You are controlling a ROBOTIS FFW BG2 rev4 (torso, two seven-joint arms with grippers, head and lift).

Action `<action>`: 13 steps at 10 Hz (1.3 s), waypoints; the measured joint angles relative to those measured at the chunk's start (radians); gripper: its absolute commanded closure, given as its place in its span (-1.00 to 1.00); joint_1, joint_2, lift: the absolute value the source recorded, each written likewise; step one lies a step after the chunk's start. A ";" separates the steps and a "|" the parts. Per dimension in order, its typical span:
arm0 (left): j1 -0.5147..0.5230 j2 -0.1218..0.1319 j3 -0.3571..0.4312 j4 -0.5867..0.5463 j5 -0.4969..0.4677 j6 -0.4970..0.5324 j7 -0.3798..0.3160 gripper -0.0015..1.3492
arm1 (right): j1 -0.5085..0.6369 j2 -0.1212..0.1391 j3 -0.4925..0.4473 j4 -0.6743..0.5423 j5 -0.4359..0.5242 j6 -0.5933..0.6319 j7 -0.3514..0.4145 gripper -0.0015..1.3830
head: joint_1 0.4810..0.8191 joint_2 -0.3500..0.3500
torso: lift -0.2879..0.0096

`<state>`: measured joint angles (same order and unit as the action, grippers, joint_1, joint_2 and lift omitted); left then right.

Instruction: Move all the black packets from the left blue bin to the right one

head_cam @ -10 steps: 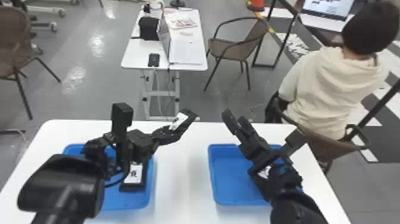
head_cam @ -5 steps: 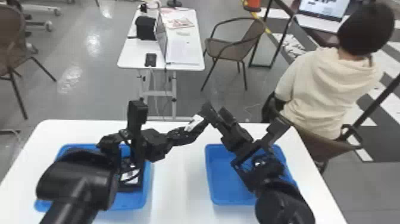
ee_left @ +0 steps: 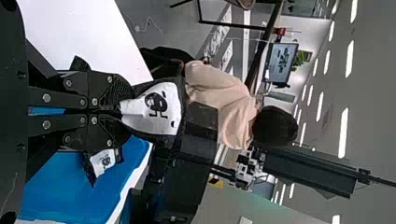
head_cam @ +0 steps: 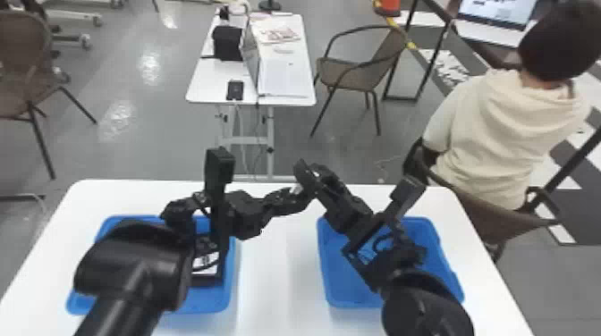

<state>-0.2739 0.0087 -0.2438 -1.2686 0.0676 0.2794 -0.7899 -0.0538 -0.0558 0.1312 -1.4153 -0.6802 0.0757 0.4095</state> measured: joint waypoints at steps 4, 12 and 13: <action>-0.002 -0.003 -0.003 0.000 0.010 -0.003 0.002 0.76 | -0.020 0.008 0.001 0.023 0.025 0.039 -0.008 0.71 | 0.27 -0.34 | 0.94; 0.113 -0.004 0.162 -0.056 0.014 0.013 0.038 -1.00 | 0.007 0.006 -0.141 0.106 -0.017 -0.021 -0.009 0.74 | 0.27 -0.39 | 0.94; 0.157 -0.004 0.214 -0.099 0.021 0.018 0.056 -1.00 | 0.016 -0.010 -0.174 0.147 -0.016 -0.021 -0.009 0.74 | 0.27 -0.39 | 0.94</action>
<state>-0.1165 0.0047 -0.0297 -1.3679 0.0883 0.2974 -0.7343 -0.0383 -0.0653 -0.0430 -1.2688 -0.6966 0.0552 0.4003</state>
